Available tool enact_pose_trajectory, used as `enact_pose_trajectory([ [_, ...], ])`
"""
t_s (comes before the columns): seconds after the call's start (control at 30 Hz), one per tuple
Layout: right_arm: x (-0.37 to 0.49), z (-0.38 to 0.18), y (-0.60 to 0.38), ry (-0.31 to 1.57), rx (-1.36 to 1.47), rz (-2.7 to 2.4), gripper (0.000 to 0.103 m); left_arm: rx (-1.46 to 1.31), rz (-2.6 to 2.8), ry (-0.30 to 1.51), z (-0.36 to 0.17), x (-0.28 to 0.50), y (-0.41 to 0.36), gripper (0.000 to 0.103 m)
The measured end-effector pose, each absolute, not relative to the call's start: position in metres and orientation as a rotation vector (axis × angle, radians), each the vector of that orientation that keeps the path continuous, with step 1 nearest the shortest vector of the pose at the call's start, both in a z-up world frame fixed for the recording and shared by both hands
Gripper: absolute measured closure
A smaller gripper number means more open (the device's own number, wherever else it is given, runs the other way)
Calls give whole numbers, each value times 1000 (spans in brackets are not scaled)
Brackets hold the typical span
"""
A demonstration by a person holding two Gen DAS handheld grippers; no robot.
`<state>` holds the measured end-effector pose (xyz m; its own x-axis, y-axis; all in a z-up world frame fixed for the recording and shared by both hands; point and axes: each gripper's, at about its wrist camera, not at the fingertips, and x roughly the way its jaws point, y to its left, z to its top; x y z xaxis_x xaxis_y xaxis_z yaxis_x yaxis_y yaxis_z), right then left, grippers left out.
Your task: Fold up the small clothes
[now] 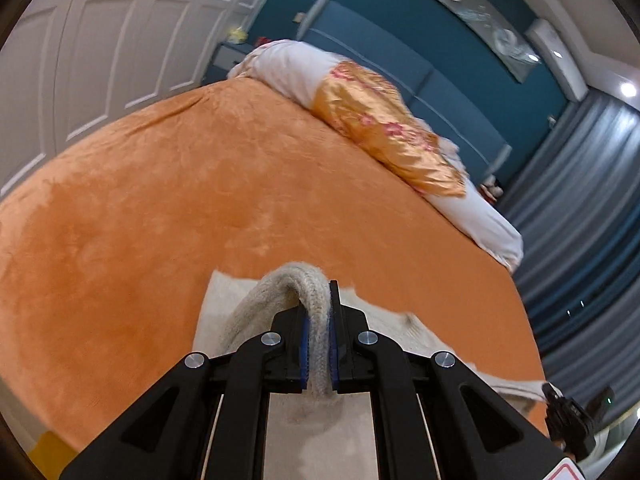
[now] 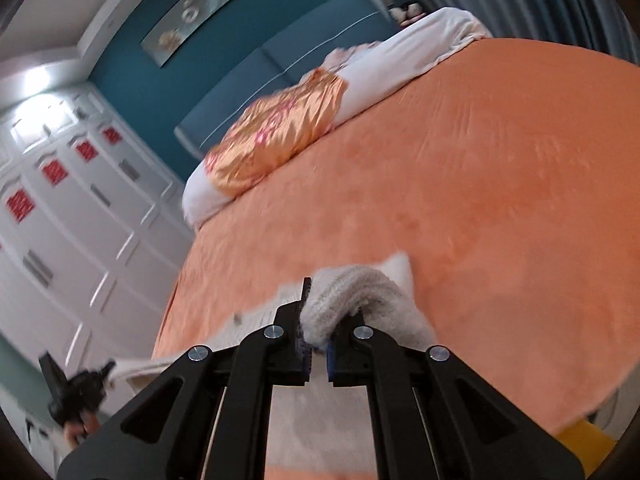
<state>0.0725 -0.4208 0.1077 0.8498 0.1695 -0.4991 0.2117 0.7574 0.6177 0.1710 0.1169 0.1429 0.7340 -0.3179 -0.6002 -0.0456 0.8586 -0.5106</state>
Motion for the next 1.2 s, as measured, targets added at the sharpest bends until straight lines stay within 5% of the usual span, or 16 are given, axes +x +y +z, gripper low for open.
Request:
enact_pose_trajectory([
  [0.67, 179, 4, -401, 744, 761, -117, 99, -562, 8, 924, 12, 234, 111, 97],
  [1.2, 193, -29, -397, 761, 679, -130, 98, -545, -10, 829, -9, 233, 110, 88],
])
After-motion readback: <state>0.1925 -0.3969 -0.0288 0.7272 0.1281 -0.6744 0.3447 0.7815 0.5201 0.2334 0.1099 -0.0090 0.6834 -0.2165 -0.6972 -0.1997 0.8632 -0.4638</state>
